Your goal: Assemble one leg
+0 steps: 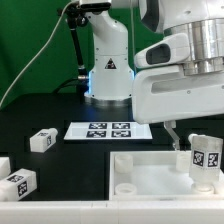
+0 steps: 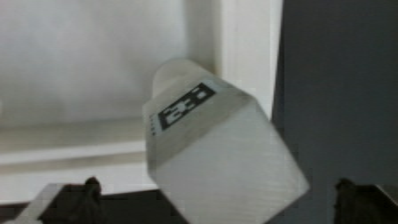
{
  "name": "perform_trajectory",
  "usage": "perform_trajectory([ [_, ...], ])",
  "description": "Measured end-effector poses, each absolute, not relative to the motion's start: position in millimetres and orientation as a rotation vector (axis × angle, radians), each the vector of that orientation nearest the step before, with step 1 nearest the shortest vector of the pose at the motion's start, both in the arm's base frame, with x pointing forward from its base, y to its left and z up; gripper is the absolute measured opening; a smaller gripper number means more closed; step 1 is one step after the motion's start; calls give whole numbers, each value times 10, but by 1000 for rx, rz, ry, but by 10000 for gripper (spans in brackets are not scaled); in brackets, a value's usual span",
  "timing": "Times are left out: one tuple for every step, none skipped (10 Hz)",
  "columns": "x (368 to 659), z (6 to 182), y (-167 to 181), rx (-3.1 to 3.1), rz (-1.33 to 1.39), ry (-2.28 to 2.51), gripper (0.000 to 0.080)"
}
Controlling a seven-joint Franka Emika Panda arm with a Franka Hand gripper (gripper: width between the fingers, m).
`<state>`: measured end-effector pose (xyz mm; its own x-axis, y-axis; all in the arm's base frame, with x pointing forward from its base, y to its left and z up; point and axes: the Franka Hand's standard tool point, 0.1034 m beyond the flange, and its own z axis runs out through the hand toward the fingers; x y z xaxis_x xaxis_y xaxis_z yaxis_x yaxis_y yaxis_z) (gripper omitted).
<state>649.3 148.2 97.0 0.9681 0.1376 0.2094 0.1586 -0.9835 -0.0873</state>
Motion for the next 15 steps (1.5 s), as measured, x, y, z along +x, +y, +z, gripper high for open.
perform_trajectory([
  [6493,965,1484,-3012,-322,-363,649],
  [6487,948,1474,-3002,-351,-478,649],
  [6448,901,1461,-2991,-367,-584,649],
  [6418,880,1458,-2989,-373,-592,649],
  [6377,855,1453,-2990,-364,-593,649],
  [6362,843,1454,-2991,-359,-594,649],
  [6366,846,1452,-2991,-356,-593,649],
  [6386,866,1449,-2991,-355,-592,523],
  [6404,885,1452,-2991,-352,-592,389],
  [6420,900,1453,-2991,-354,-592,389],
  [6432,909,1451,-2991,-356,-591,285],
  [6435,909,1449,-2992,-350,-591,285],
  [6436,906,1447,-2992,-351,-590,285],
  [6435,902,1445,-2993,-349,-577,285],
  [6435,900,1442,-2996,-348,-554,285],
])
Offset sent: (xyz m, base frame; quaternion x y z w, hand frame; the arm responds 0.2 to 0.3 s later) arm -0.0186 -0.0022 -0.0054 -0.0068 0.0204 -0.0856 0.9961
